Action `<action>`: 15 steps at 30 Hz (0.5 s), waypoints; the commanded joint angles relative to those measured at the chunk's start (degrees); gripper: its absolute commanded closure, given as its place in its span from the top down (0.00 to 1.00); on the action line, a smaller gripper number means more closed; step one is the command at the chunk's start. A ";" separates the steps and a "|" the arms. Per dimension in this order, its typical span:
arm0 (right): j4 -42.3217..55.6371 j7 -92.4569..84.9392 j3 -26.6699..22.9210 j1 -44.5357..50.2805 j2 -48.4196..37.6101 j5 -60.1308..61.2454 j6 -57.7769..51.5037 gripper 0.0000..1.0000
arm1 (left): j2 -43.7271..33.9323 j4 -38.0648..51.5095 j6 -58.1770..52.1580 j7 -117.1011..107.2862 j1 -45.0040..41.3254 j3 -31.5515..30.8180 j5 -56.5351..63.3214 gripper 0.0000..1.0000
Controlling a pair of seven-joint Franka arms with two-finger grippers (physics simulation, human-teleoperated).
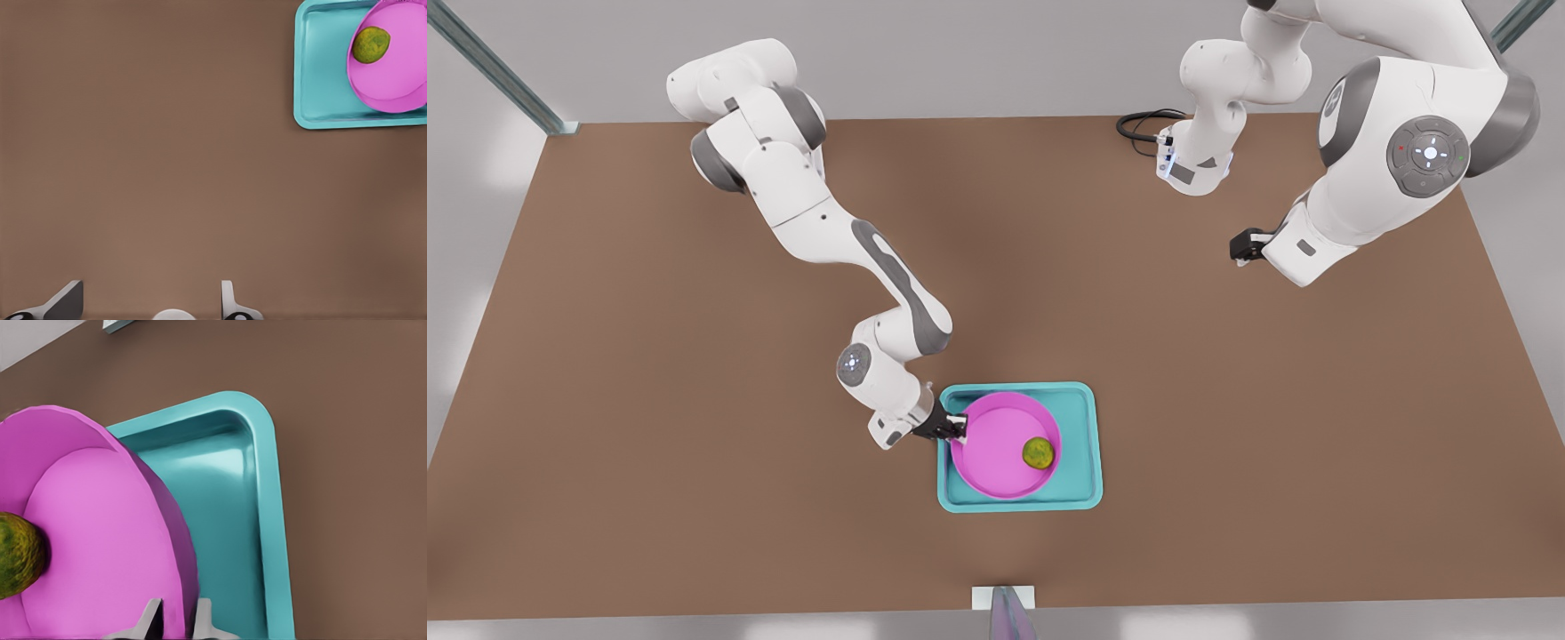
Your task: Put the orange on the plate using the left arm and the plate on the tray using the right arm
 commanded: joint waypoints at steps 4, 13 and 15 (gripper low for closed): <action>0.06 1.09 0.00 0.05 -1.69 -0.06 -0.19 1.00 | -0.06 0.02 -0.08 -0.09 0.00 -0.01 0.03 1.00; 4.37 -17.26 -6.06 -25.53 -31.47 -38.29 -74.90 1.00 | 2.04 2.57 -1.40 0.09 -0.08 -0.01 0.20 1.00; 1.03 -17.10 -6.06 -25.44 -41.94 -38.21 -75.07 1.00 | 2.05 2.57 -1.40 0.26 -0.08 -0.01 0.20 1.00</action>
